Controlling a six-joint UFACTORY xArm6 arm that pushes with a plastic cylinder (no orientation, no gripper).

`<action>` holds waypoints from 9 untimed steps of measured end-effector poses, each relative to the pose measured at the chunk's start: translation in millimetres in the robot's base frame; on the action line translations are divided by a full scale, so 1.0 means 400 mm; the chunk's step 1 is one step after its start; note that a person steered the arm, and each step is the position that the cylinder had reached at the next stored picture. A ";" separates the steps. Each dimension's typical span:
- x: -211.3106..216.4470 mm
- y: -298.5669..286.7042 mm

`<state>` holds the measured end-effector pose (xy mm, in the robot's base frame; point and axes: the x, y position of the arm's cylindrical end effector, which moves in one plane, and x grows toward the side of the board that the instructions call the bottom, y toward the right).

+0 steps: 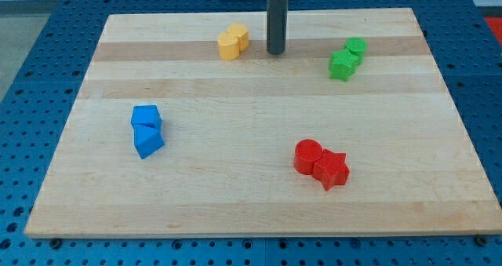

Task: Move the yellow hexagon to the top left of the board

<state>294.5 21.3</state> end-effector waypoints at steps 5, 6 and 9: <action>-0.117 -0.208; -0.128 -0.223; -0.143 -0.373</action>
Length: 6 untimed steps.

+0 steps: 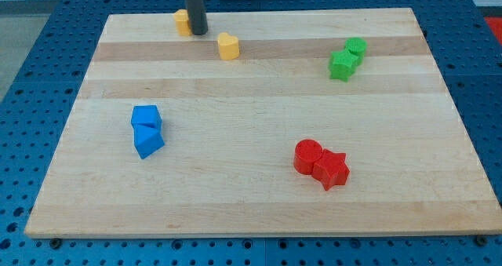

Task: Move the yellow hexagon to the top left of the board

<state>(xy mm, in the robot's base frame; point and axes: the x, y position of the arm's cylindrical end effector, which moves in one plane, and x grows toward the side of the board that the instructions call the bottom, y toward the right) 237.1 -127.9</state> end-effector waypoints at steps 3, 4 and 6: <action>-0.056 -0.081; -0.056 -0.123; -0.092 -0.127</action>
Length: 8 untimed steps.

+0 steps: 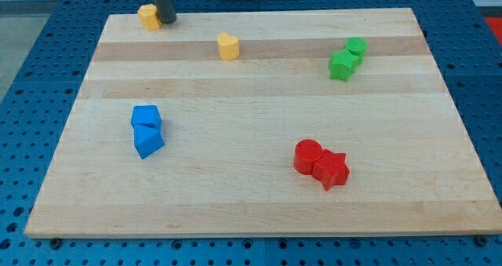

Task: Move the yellow hexagon to the top left of the board

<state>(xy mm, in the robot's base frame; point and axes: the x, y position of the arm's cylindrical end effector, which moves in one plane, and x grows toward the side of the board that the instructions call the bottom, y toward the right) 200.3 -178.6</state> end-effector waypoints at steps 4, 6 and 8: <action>-0.010 -0.094; 0.030 -0.049; 0.104 -0.044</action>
